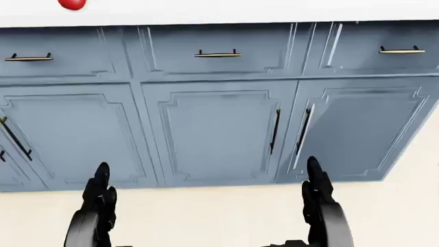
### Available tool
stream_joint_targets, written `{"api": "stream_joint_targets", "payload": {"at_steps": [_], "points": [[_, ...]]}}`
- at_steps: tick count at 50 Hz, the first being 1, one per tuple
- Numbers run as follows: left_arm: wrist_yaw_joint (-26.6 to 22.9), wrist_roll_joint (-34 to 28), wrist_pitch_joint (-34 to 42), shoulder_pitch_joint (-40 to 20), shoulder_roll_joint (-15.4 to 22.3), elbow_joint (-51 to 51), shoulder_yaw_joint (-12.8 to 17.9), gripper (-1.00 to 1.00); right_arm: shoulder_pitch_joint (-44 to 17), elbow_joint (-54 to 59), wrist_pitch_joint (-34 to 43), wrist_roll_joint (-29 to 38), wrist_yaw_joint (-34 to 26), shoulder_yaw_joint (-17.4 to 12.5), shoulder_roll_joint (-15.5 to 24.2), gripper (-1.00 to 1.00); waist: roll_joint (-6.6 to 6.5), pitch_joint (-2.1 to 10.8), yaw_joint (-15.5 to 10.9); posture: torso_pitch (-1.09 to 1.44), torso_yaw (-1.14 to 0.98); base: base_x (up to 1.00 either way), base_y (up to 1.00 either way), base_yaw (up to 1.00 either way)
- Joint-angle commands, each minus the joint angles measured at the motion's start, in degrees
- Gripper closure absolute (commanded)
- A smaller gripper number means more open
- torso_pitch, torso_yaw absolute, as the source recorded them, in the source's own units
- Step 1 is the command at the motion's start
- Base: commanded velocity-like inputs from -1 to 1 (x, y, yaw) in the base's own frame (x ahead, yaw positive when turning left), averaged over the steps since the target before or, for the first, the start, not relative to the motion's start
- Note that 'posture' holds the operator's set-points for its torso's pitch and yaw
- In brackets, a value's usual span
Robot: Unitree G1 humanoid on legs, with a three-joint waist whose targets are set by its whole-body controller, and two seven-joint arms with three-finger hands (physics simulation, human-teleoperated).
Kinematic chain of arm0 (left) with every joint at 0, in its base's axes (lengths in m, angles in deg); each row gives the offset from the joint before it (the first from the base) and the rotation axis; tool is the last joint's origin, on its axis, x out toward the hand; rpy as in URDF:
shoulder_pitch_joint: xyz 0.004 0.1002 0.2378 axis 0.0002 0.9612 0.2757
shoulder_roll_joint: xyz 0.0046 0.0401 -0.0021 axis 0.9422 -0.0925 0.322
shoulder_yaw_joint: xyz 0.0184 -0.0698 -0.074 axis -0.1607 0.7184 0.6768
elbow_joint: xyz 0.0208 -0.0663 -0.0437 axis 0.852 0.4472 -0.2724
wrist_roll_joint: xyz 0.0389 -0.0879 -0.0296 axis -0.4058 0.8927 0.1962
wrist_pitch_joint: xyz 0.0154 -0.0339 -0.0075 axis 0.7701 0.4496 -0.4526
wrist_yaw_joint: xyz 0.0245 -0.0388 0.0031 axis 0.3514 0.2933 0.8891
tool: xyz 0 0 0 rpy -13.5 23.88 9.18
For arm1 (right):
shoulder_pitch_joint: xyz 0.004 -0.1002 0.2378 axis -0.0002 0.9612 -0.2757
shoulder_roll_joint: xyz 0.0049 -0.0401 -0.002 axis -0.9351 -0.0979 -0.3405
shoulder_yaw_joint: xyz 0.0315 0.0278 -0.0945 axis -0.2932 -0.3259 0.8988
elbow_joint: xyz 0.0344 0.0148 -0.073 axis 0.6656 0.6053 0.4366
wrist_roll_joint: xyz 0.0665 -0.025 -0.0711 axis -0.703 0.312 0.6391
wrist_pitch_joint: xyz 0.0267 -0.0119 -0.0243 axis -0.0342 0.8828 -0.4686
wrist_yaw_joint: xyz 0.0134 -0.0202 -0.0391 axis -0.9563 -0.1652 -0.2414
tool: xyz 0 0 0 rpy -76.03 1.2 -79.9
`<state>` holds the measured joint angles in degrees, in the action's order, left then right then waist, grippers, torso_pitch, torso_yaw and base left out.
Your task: Place the avocado, onion, tomato and bell pepper on the cutting board.
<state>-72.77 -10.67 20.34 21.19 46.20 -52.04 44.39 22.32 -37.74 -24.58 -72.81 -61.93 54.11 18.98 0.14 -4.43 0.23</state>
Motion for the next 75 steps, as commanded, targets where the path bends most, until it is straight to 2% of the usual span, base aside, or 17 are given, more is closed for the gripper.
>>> {"api": "stream_joint_targets", "payload": {"at_steps": [1,3,4,5,7,8,21,25,35,43,50,61,62,67,70,71,75], "points": [[-0.03,0.20,-1.08,-2.04,1.11,-10.12,0.98,-1.00,-1.58,-9.75,-0.95,0.04,-1.10,0.13,0.98,-1.00,0.45,0.05,0.12,0.00,0.00,0.00,0.00,0.00],[-0.87,1.26,0.36,-2.45,1.27,-12.01,1.83,-1.00,-1.89,-11.05,-0.43,0.40,-1.66,-0.15,1.04,-1.00,0.09,3.74,-0.44,0.00,0.00,0.00,0.00,0.00],[-1.19,1.60,-0.01,-2.91,1.49,-11.65,2.37,-1.00,-1.94,-11.63,0.07,0.34,-1.91,-0.27,0.99,-1.00,0.15,2.04,-0.40,0.00,0.00,0.00,0.00,0.00],[-1.34,2.08,0.07,-3.31,1.68,-11.69,2.97,-1.00,-2.25,-11.46,0.05,0.37,-2.06,-0.51,1.04,-1.00,0.44,1.28,-0.30,0.00,0.00,0.00,0.00,0.00],[-1.49,2.66,1.06,-3.63,1.97,-12.90,3.66,-1.00,-2.29,-12.16,0.38,0.34,-2.61,-0.65,1.10,-1.00,0.42,3.88,-0.39,0.00,0.00,0.00,0.00,0.00],[-1.50,2.85,1.45,-3.79,2.05,-13.41,3.89,-1.00,-2.48,-12.17,0.48,0.31,-2.70,-0.83,1.13,-1.00,0.38,4.21,-0.42,0.00,0.00,0.00,0.00,0.00],[-1.47,4.87,6.17,-6.96,4.45,-18.19,7.80,-1.00,-5.76,-16.80,5.21,0.29,-5.30,-3.56,3.47,-1.00,0.02,5.09,-0.42,0.00,0.00,0.00,0.00,0.00],[-1.10,5.68,8.28,-8.18,5.49,-20.22,9.23,-1.00,-8.11,-19.66,8.65,0.39,-5.91,-5.62,4.85,-1.00,0.00,5.23,-0.40,0.00,0.00,0.00,0.00,0.00],[-0.08,9.20,17.22,-11.80,8.54,-29.03,13.26,-1.00,-12.97,-26.81,16.16,-1.19,-6.37,-9.12,7.67,-1.00,-0.01,4.81,-0.34,0.00,0.00,0.00,0.00,0.00],[2.56,14.92,25.29,-18.39,15.60,-33.86,19.84,-1.00,-17.57,-33.68,24.48,-4.75,-6.32,-12.81,11.28,-1.00,-0.25,4.27,-0.27,0.00,0.00,0.00,0.00,0.00],[4.08,18.26,28.49,-20.92,19.30,-35.72,22.15,-1.00,-19.84,-36.94,27.71,-6.81,-6.10,-14.16,13.47,-1.00,-0.44,3.87,-0.31,0.00,0.00,0.00,0.00,0.00],[5.94,21.84,28.73,-23.75,24.60,-33.37,25.27,-1.00,-26.07,-39.03,33.03,-10.58,-5.55,-17.80,19.54,-1.00,-0.57,3.34,-0.33,0.00,0.00,0.00,0.00,0.00],[6.14,22.23,28.95,-23.98,25.05,-33.39,25.53,-1.00,-26.41,-39.14,33.33,-10.98,-5.46,-18.06,19.96,-1.00,-0.70,4.27,-0.24,0.00,0.00,0.03,0.04,0.00],[7.03,23.70,29.34,-24.92,27.02,-33.07,26.56,-1.00,-27.64,-39.05,33.76,-11.90,-5.12,-18.57,21.60,-1.00,-1.19,2.67,-0.13,0.00,0.00,0.10,0.10,0.00],[7.71,24.93,29.81,-25.57,28.38,-32.93,27.44,-1.00,-28.57,-38.49,33.98,-12.50,-4.90,-19.24,22.66,-1.00,-3.28,2.12,-0.05,0.00,0.00,0.15,0.12,0.00],[7.89,25.24,29.83,-25.76,28.86,-32.80,27.64,-1.00,-28.91,-38.35,34.12,-12.81,-4.78,-19.50,23.07,-1.00,-3.44,2.14,0.10,0.00,0.00,0.17,0.14,0.00],[8.48,26.31,29.59,-26.30,30.35,-31.96,28.27,-1.00,-29.83,-37.64,34.02,-13.50,-4.28,-19.66,24.23,-1.00,-2.59,2.09,0.17,0.00,0.00,0.19,0.15,0.00]]}}
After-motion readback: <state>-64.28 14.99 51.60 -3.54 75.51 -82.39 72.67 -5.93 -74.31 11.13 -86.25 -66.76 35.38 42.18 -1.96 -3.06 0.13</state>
